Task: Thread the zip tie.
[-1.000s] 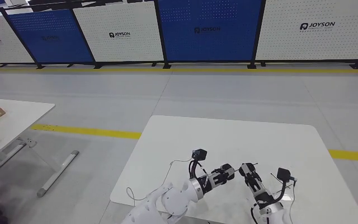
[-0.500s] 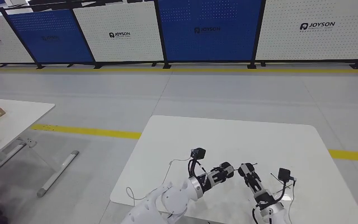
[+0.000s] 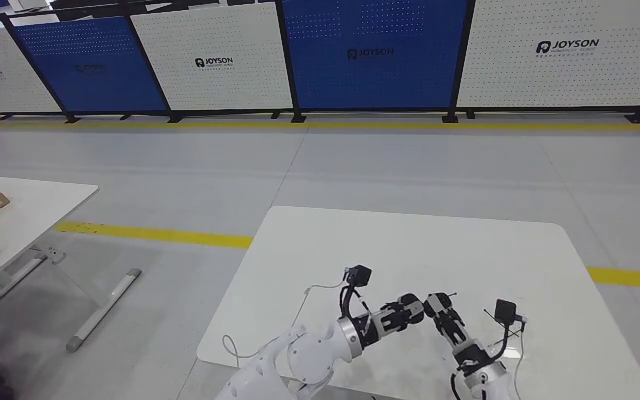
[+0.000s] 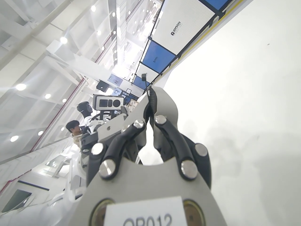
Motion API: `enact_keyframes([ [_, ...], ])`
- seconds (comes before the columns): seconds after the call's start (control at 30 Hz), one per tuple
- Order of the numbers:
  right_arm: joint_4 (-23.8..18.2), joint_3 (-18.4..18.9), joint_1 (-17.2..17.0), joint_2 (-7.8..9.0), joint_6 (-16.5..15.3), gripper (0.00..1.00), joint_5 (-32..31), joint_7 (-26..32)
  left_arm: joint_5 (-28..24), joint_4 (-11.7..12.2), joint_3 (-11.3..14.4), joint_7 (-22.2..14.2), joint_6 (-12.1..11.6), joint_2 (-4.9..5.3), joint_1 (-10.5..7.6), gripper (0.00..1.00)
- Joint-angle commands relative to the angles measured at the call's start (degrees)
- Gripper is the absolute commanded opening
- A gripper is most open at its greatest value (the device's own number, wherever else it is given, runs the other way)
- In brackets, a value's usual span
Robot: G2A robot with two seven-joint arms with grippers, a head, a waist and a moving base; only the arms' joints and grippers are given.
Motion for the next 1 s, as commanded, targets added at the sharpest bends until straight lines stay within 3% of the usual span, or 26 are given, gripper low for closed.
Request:
enact_keyframes([
  [0.0,-0.1,0.3,0.0,0.01,0.2,0.05,0.2,0.2,0.0,0.2,0.0,0.5,0.7,-0.05,0.0,0.0],
  [0.13,-0.3,0.7,-0.3,0.0,0.1,0.04,0.4,0.2,-0.7,0.6,0.0,1.0,1.9,-0.18,-0.18,0.0],
  [0.23,-0.4,0.8,-0.5,-0.03,0.0,0.24,0.6,0.3,-1.0,0.8,0.0,1.2,2.0,-0.25,-0.29,0.0],
  [0.33,-0.4,0.9,-0.5,-0.07,-0.1,0.36,0.6,0.4,-1.1,0.9,-0.1,1.6,2.5,-0.29,-0.3,0.0],
  [0.47,-0.3,1.0,-0.6,-0.12,-0.1,0.38,0.5,0.3,-1.6,1.1,-0.3,1.9,3.4,-0.35,-0.35,0.0],
  [0.8,-0.2,1.5,-1.1,-0.22,-0.3,0.26,-0.3,-0.6,-2.1,1.6,-0.3,2.9,5.5,-0.58,-0.66,0.0],
  [0.83,-0.2,1.6,-1.1,-0.23,-0.3,0.22,-0.3,-0.6,-2.1,1.6,-0.3,2.9,5.6,-0.6,-0.67,0.0],
  [0.87,-0.2,1.6,-1.1,-0.25,-0.3,0.05,-0.3,-0.6,-2.1,1.6,-0.3,3.0,5.6,-0.62,-0.68,0.0],
  [0.9,-0.2,1.6,-1.1,-0.27,-0.3,0.0,-0.3,-0.7,-2.2,1.6,-0.3,3.0,5.6,-0.63,-0.67,0.0],
  [0.97,-0.1,1.6,-1.1,-0.3,-0.4,0.0,-0.3,-0.8,-2.2,1.6,-0.3,3.1,5.6,-0.66,-0.66,0.0],
])
